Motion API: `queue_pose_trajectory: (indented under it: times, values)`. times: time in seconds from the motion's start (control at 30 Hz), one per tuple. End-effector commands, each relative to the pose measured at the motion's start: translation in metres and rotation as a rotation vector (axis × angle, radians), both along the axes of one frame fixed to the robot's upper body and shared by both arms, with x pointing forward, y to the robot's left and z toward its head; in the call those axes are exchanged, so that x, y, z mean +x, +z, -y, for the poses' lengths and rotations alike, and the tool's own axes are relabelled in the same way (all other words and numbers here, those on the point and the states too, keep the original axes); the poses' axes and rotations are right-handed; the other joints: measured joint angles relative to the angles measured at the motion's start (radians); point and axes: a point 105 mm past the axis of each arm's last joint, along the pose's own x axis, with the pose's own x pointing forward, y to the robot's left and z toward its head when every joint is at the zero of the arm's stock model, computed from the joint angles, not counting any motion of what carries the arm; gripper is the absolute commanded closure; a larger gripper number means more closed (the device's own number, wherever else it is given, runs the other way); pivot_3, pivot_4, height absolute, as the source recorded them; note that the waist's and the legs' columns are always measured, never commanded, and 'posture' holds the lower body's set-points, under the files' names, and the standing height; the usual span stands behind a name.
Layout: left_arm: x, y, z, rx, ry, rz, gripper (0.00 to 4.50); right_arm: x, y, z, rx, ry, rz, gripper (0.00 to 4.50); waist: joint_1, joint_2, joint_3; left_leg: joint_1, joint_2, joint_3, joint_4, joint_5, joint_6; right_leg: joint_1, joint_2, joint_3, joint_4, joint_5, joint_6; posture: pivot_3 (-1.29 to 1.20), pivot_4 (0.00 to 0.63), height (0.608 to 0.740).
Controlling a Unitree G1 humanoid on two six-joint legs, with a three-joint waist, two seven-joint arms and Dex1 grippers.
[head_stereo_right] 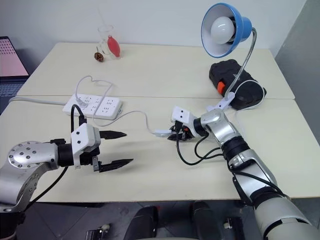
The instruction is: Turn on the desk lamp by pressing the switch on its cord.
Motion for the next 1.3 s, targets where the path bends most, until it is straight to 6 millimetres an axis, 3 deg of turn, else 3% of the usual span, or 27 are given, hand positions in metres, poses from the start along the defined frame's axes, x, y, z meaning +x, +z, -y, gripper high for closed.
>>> queue_pose_trajectory:
  times: [0.03,0.1,0.47,0.6,0.93,1.3]
  values:
    - [-0.001,0.007,0.006,-0.009,-0.02,0.036,0.0,0.003,0.016,-0.003,0.016,0.028,0.078,3.76,0.0,0.0,0.0,0.0,0.0,0.0,0.0,0.0,0.0,0.0,0.0,0.0,0.0,0.0,0.0,0.0,0.15,0.74]
    - [-0.001,0.008,0.007,-0.027,-0.023,0.013,0.0,0.002,0.022,-0.005,0.03,0.045,0.092,4.1,0.0,0.0,0.0,0.0,0.0,0.0,0.0,0.0,0.0,0.0,0.0,0.0,0.0,0.0,0.0,0.0,0.15,0.74]
    - [0.013,0.015,0.013,-0.055,-0.061,0.055,0.0,-0.028,0.053,0.004,0.028,0.164,0.109,4.11,0.001,0.001,0.0,0.0,0.0,-0.001,0.0,0.0,0.0,0.0,0.0,0.0,0.0,0.0,0.0,0.0,0.15,0.74]
    - [0.017,0.013,0.026,-0.062,-0.125,0.052,0.0,-0.039,0.062,0.003,0.027,0.18,0.11,4.11,0.001,0.001,0.001,0.0,0.0,-0.001,0.0,0.0,0.0,0.0,0.0,-0.001,0.0,0.0,0.0,0.0,0.15,0.74]
    - [0.043,0.004,0.05,-0.062,-0.194,0.06,0.0,-0.05,0.065,-0.004,0.024,0.179,0.107,4.11,0.003,0.001,0.001,-0.001,-0.001,-0.002,0.001,0.0,0.0,0.0,0.0,-0.001,0.0,0.0,0.001,0.0,0.15,0.74]
    - [0.05,0.005,0.06,-0.085,-0.218,0.057,0.0,-0.053,0.064,-0.006,0.019,0.184,0.106,4.11,0.001,0.001,0.001,-0.001,-0.001,-0.002,0.001,0.0,0.0,0.0,0.0,-0.001,0.0,0.0,0.001,0.0,0.15,0.74]
